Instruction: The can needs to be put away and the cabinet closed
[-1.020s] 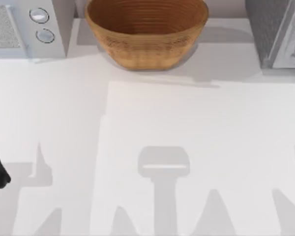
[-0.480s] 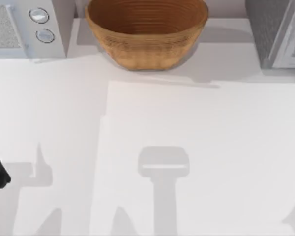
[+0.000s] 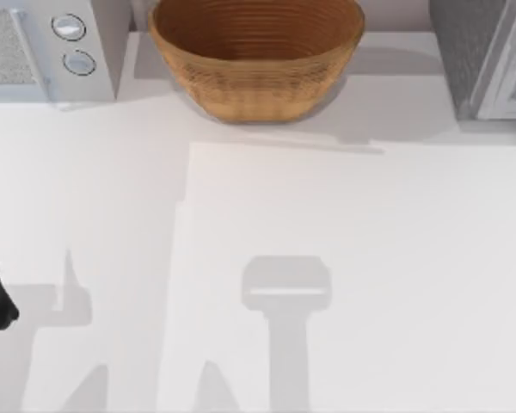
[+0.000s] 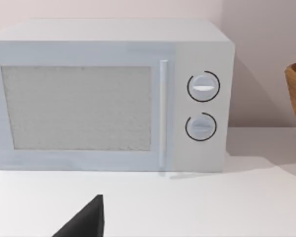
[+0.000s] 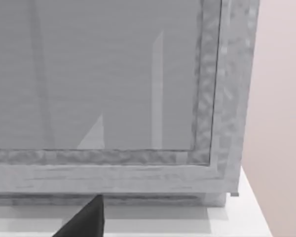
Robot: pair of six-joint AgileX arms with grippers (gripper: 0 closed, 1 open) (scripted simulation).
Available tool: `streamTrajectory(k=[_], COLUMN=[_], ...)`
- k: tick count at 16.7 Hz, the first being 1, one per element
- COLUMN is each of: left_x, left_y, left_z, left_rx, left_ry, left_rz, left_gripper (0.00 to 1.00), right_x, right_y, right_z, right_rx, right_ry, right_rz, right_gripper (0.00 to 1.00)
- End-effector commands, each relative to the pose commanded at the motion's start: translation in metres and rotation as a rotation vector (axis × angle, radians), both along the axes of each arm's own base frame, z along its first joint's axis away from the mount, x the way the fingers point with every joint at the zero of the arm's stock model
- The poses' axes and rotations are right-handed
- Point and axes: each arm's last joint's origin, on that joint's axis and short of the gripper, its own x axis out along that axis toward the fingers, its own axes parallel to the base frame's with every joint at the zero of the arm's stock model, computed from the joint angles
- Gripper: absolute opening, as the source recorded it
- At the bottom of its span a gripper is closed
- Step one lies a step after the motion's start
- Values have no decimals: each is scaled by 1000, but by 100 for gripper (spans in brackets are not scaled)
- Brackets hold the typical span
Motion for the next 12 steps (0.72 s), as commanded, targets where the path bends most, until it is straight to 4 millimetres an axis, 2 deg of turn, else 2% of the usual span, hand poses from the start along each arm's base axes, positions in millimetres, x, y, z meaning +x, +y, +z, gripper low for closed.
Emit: streamTrajectory(k=[3, 6, 9, 12], left_x=[0, 0, 0, 0], left_y=[0, 0, 0, 0], left_z=[0, 0, 0, 0], left_rx=[0, 0, 0, 0], left_ry=[0, 0, 0, 0], left_rz=[0, 0, 0, 0], left_gripper=[100, 100, 100, 100], right_x=[0, 6, 18, 29], right_y=[1, -9, -33, -57], right_z=[-1, 10, 37, 83], right_rx=[3, 4, 5, 8], right_ry=[2, 2, 3, 7], right_rz=[2, 6, 8, 5], right_gripper=[100, 100, 100, 100])
